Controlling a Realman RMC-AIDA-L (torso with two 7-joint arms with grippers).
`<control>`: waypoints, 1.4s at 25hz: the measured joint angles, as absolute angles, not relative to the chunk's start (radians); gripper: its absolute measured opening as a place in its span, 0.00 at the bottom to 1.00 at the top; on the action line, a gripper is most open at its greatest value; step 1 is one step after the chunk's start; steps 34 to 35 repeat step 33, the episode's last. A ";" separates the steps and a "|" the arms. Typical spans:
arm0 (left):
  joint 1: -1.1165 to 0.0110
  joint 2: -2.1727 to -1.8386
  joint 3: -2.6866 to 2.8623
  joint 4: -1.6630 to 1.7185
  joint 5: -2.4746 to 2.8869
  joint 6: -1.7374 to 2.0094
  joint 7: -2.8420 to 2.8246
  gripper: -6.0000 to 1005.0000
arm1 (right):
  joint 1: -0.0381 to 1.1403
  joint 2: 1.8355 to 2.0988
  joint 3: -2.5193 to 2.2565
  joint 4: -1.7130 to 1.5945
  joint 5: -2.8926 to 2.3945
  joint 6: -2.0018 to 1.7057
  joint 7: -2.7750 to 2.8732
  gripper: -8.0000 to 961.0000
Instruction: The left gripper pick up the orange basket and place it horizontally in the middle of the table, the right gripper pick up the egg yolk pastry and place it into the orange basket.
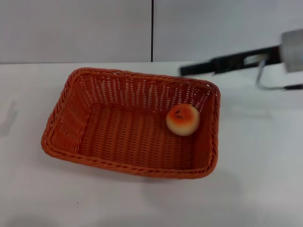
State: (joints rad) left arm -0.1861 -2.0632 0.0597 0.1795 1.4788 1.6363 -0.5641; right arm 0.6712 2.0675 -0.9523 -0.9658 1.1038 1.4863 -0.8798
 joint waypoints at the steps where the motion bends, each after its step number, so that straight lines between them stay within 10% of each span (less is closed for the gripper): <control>1: -0.186 -2.063 0.060 0.179 1.479 1.636 -0.564 0.72 | 0.671 2.067 -0.952 -0.966 1.104 1.486 -0.880 0.32; 6: -0.182 -2.065 0.060 0.161 1.479 1.649 -0.564 0.72 | 0.605 2.071 -0.755 -0.977 1.152 1.450 -1.191 0.58; 10: -0.172 -2.066 0.027 0.094 1.479 1.769 -0.503 0.72 | 0.559 2.065 -0.597 -0.905 1.255 1.371 -1.467 0.58; 15: -0.160 -2.068 -0.006 0.015 1.479 1.873 -0.330 0.72 | 0.541 1.966 -0.512 -0.617 1.495 1.287 -1.717 0.58; 18: -0.153 -2.068 -0.018 -0.027 1.479 1.877 -0.279 0.72 | 0.533 1.960 -0.481 -0.561 1.567 1.280 -1.846 0.58; 23: -0.148 -2.069 -0.033 -0.040 1.479 1.847 -0.263 0.72 | 0.517 1.975 -0.475 -0.563 1.591 1.289 -1.881 0.58; 30: -0.146 -2.062 -0.120 -0.030 1.479 1.778 -0.275 0.72 | 0.483 2.073 -0.468 -0.571 1.732 1.286 -2.025 0.58; 35: -0.136 -2.059 -0.124 -0.013 1.480 1.761 -0.309 0.72 | 0.486 2.074 -0.490 -0.542 1.755 1.286 -2.059 0.58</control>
